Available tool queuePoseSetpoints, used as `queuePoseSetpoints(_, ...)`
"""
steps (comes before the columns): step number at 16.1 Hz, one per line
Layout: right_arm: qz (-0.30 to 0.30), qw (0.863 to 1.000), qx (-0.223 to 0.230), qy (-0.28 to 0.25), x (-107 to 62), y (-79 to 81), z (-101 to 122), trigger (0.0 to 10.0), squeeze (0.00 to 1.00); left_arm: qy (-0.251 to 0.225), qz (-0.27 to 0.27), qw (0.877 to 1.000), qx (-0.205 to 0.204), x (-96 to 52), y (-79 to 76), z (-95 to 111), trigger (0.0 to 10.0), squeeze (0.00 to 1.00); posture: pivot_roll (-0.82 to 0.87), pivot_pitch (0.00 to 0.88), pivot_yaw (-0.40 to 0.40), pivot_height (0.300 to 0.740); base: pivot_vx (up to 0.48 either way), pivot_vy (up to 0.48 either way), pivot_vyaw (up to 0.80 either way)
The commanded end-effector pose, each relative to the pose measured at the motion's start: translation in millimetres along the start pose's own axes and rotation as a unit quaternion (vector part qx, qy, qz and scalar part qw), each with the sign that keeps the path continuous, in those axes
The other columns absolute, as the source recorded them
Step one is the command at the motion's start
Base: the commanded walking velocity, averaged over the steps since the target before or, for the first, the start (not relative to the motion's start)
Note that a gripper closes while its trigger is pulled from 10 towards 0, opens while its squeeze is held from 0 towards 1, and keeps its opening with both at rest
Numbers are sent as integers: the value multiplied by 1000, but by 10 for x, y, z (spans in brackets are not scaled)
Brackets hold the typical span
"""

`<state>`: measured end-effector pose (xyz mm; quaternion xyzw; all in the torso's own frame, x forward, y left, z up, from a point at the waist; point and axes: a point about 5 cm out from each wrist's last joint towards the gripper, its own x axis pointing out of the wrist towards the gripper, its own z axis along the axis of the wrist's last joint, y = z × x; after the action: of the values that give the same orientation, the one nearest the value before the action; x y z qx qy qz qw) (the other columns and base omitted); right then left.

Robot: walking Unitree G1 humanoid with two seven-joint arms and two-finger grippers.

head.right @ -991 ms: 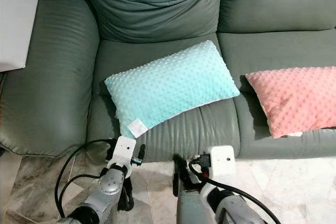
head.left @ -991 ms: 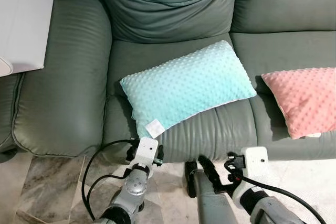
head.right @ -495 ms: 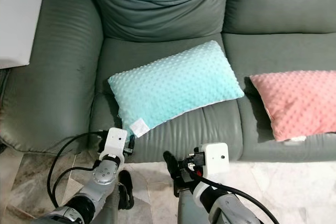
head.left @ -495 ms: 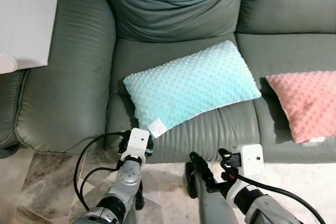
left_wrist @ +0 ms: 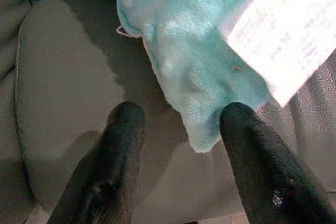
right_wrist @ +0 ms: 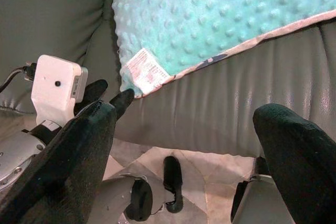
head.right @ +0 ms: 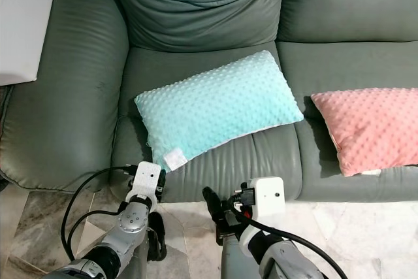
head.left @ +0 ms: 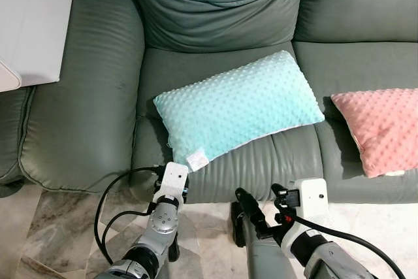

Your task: Move the pillow to the sofa

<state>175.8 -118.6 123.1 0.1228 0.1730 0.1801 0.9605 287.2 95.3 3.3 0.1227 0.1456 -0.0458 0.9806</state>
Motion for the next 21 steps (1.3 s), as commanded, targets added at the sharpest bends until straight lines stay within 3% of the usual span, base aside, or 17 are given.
queuePoseSetpoints(1, 1, 1000, 10, 8, -29, 35, -38, 10000, 0, 38, -6, 999, -3, -103, -32, -206, 0, 0, -315, 474, 36, 740, 0, 0, 0)
queuePoseSetpoints(13, -3, 1000, 11, 6, 46, 22, -47, 10000, 0, 46, -11, 998, -38, -147, -45, -268, 0, 0, -301, 458, 45, 740, 0, 0, 0)
queuePoseSetpoints(17, -8, 1000, 10, -16, 175, -3, 10, 10000, 0, 46, 25, 998, -27, -87, 217, -259, 0, 0, -286, 412, 73, 740, 0, 0, 0)
queuePoseSetpoints(21, -15, 999, 6, -37, 298, -28, 52, 10000, 0, 25, 63, 998, -13, 59, 557, -80, 0, 0, -266, 367, 105, 740, 0, 0, 0)
